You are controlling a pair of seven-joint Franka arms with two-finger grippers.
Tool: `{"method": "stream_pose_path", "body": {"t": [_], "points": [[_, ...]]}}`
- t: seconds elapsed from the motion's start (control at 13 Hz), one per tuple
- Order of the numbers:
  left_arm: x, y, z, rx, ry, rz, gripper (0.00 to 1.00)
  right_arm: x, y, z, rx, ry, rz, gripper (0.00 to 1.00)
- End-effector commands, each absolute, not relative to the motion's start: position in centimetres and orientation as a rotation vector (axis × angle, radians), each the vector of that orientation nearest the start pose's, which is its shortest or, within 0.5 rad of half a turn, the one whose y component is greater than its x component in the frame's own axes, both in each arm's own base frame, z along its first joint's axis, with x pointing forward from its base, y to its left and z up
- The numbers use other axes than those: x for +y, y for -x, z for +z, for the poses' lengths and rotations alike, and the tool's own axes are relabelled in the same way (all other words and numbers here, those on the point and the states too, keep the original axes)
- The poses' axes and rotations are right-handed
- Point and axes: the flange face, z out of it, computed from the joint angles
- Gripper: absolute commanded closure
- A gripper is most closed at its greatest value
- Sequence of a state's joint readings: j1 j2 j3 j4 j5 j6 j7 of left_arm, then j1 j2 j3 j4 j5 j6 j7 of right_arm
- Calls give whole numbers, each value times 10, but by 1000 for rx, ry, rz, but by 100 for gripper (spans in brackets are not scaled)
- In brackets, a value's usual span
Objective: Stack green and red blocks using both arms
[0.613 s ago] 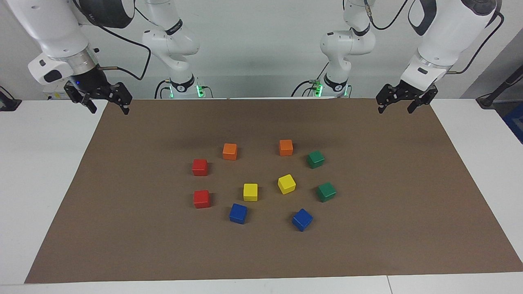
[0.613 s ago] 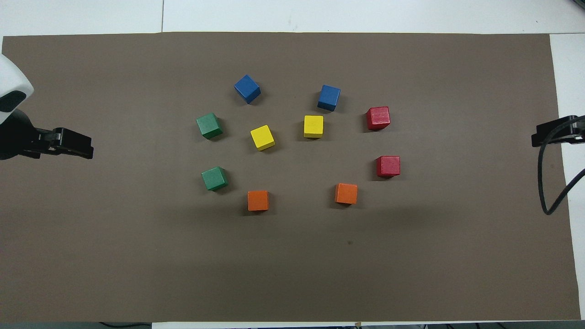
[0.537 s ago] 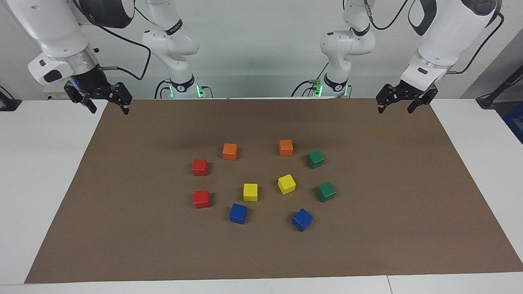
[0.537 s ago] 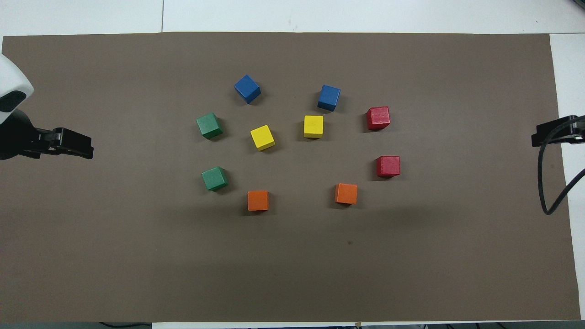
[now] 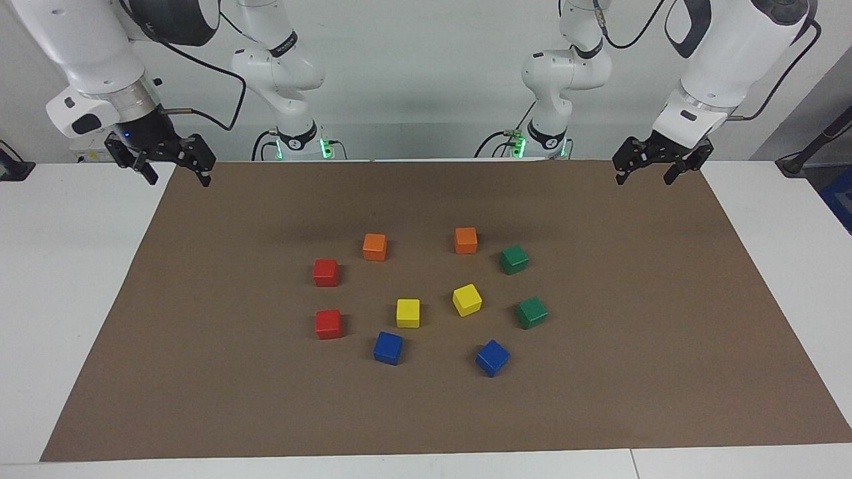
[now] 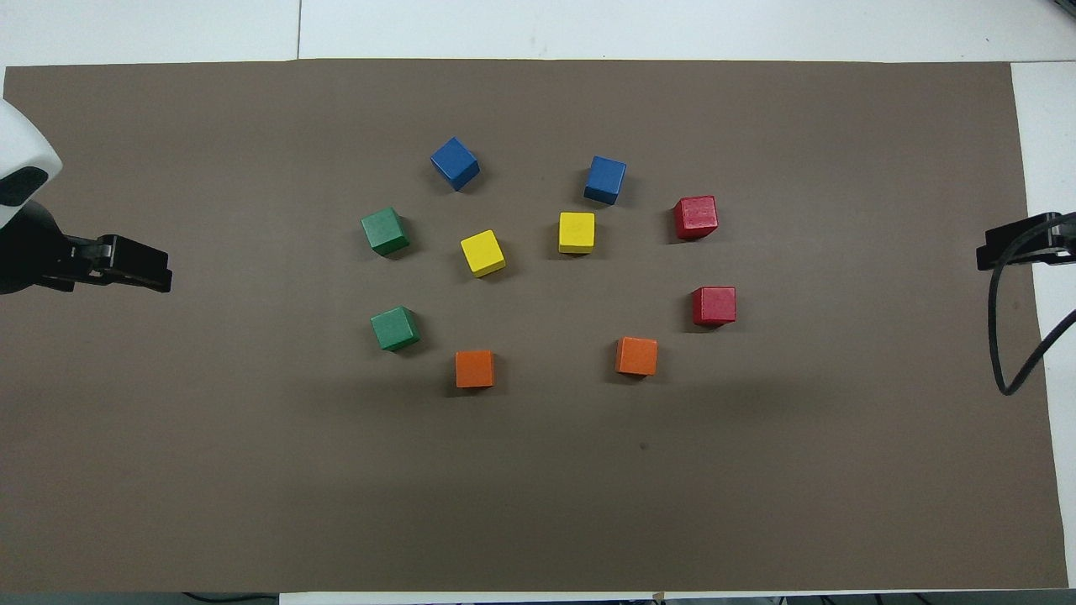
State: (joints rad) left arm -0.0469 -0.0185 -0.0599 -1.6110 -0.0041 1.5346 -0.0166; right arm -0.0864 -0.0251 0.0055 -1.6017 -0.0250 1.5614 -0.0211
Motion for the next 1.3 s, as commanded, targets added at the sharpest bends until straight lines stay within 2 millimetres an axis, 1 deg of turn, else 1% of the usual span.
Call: {"method": "stream_pose_path", "body": {"t": [0.0,0.31,0.38,0.54,0.61,0.77,0.84,1.0,1.07,1.15,1.23], "points": [[-58,-537,614,126,3148,81,0,-42,-539,624,116,3150,34,0],[-58,-537,614,126,3148,81,0,-38,-540,624,118,3149,25,0],[-59,-537,614,126,3150,81,0,-31,-540,624,133,3149,27,0],[-58,-537,614,126,3148,81,0,-25,-537,622,143,3148,39,0],[-58,-537,614,126,3148,81,0,-8,-534,618,128,3149,50,0],[-58,-537,614,126,3148,81,0,16,-530,612,172,3149,64,0],[-59,-537,614,126,3150,81,0,22,-531,605,169,3150,66,0],[-59,-537,614,126,3150,81,0,29,-535,583,173,3145,43,0],[-58,-537,614,126,3148,81,0,44,-539,570,153,3122,27,0],[-58,-537,614,126,3148,81,0,51,-543,563,169,3113,6,0],[-58,-537,614,126,3148,83,0,64,-549,550,166,3114,18,0]]}}
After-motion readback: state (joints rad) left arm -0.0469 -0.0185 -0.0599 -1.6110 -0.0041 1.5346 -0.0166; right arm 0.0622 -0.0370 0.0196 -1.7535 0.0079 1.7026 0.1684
